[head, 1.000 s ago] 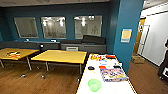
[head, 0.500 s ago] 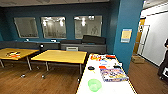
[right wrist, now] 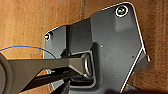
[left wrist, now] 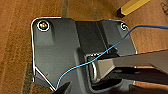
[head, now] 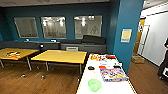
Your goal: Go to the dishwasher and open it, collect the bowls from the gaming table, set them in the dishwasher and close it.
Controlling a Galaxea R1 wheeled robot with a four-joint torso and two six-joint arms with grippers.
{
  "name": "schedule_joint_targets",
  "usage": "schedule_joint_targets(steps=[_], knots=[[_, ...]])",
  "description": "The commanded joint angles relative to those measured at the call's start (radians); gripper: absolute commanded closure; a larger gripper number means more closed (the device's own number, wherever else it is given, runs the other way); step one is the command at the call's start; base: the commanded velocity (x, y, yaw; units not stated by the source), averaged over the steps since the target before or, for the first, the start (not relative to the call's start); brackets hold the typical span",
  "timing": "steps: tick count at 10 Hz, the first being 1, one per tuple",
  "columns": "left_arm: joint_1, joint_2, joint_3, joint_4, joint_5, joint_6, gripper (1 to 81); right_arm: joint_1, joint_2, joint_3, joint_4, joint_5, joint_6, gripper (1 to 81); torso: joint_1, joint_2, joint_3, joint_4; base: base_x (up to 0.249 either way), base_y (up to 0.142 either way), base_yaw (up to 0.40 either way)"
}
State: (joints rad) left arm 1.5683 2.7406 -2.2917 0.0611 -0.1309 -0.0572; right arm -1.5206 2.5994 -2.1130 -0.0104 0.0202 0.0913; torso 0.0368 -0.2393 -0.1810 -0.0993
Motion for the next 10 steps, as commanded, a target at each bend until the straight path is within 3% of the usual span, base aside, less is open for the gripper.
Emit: schedule_joint_targets(steps=[1, 3, 6, 8, 10], knots=[[-0.067, -0.013, 0.020, -0.021, 0.051, -0.006, 1.0, 0.098, -0.269, 0.282, 0.052, 0.043, 0.034, 1.0, 0.000, 0.000, 0.000, 0.000, 0.000, 0.000, 0.000], [-0.069, -0.011, 0.020, -0.030, 0.053, -0.006, 1.0, 0.173, -0.453, 0.468, 0.047, 0.064, 0.065, 1.0, 0.000, 0.000, 0.000, 0.000, 0.000, 0.000, 0.000], [-0.069, -0.005, 0.018, -0.032, 0.053, -0.006, 1.0, 0.319, -0.675, 0.634, 0.047, 0.116, 0.151, 1.0, 0.000, 0.000, 0.000, 0.000, 0.000, 0.000, 0.000], [-0.069, 0.005, 0.011, -0.032, 0.053, -0.006, 1.0, 0.449, -0.785, 0.696, 0.052, 0.106, 0.220, 1.0, 0.000, 0.000, -0.089, 0.000, 0.000, 0.000, 0.000], [-0.069, 0.025, -0.022, -0.032, 0.054, -0.006, 1.0, 0.556, -0.847, 0.740, 0.050, 0.076, 0.252, 1.0, -0.001, 0.000, -0.127, 0.000, 0.000, 0.000, 0.000]])
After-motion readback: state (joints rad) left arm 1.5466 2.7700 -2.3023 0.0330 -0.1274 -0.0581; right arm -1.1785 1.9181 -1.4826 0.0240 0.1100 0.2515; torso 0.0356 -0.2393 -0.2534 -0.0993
